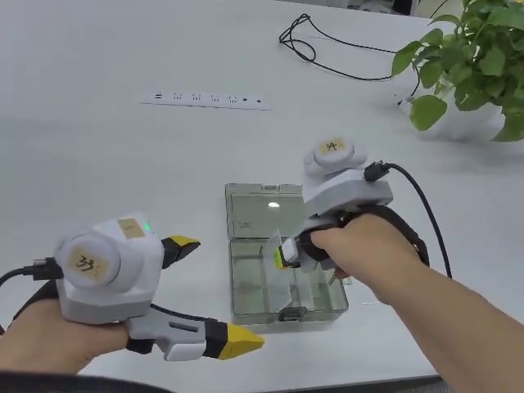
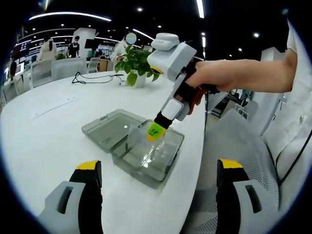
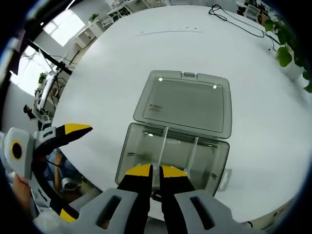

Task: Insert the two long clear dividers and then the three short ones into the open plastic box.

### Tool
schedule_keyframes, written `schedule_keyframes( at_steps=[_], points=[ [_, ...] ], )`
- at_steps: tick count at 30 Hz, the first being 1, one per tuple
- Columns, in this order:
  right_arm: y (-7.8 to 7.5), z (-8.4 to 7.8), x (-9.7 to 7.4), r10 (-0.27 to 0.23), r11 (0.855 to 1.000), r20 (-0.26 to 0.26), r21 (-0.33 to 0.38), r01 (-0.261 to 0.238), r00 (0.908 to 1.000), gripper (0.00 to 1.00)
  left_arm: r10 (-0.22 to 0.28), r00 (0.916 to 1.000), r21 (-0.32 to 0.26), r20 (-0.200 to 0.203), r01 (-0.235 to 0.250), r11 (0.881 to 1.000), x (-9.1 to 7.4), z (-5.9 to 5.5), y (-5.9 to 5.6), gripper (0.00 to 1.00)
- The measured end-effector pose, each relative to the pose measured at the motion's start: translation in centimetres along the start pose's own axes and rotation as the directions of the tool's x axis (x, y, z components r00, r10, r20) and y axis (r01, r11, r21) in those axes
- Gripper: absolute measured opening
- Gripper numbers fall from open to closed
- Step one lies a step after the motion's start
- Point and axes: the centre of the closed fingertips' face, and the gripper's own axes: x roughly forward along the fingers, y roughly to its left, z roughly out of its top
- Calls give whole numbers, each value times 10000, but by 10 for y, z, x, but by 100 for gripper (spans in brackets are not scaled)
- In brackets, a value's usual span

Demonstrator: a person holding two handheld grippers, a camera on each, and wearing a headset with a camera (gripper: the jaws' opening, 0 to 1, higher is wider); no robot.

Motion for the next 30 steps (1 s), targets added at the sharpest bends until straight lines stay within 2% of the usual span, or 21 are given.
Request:
schedule_keyframes(
  at_steps=[18, 23, 30],
  points=[
    [2, 1, 2, -613, 9906, -32, -1224, 605, 9981, 7, 41, 10000, -74, 38, -41, 10000, -1, -2, 1, 100],
    [5, 2, 5, -588, 9879, -30, -1438, 577, 9983, 7, 36, 10000, -73, 62, -36, 10000, -1, -2, 1, 100],
    [7, 2, 10, -271, 9896, -64, -1412, 259, 9996, 7, 80, 10000, -70, 40, -80, 9999, -2, -2, 2, 100]
  ],
)
